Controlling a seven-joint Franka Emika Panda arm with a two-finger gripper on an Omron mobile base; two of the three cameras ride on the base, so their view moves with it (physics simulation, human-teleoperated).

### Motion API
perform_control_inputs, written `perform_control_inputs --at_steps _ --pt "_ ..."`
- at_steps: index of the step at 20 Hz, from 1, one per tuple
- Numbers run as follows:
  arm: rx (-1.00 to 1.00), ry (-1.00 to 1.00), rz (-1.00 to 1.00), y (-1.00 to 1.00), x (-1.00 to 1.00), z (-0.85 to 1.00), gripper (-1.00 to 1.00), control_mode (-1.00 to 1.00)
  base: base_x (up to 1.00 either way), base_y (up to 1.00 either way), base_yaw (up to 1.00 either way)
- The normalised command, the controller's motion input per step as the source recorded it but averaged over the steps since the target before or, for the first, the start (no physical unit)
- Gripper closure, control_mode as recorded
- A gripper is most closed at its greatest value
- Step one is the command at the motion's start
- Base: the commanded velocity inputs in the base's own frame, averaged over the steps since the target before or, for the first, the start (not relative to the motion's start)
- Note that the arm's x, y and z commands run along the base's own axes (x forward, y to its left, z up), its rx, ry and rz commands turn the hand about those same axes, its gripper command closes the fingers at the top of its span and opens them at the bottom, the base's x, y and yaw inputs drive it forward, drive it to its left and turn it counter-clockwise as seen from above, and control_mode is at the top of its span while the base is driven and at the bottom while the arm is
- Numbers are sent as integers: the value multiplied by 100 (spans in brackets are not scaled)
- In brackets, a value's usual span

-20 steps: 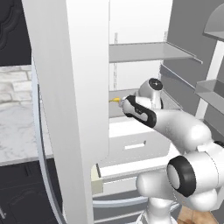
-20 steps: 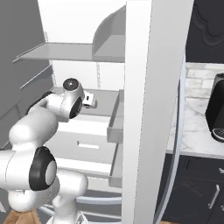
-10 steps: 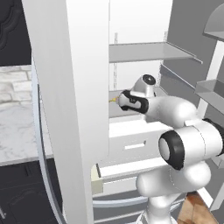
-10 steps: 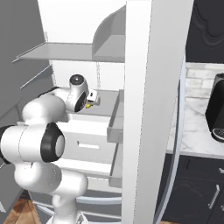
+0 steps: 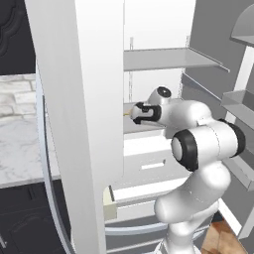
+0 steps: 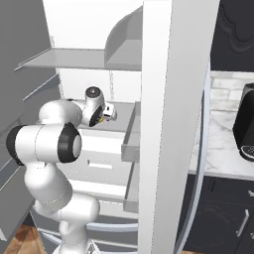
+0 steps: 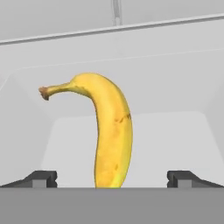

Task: Retrieve the apple and banana from the fridge and place them into the bowl on the dining table.

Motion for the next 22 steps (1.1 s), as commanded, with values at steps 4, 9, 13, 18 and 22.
perform_control_inputs --at_steps 4,9,13,18,22 --pt "0 0 0 0 56 -25 -100 -100 0 0 0" --pt "0 0 0 0 47 -32 -100 -100 0 0 0" --pt "-1 0 0 3 11 -70 100 -100 0 0 0" --pt "-9 0 0 29 -9 -100 100 -100 0 0 0" --pt "-10 -2 0 39 -17 -93 100 -100 0 0 0"
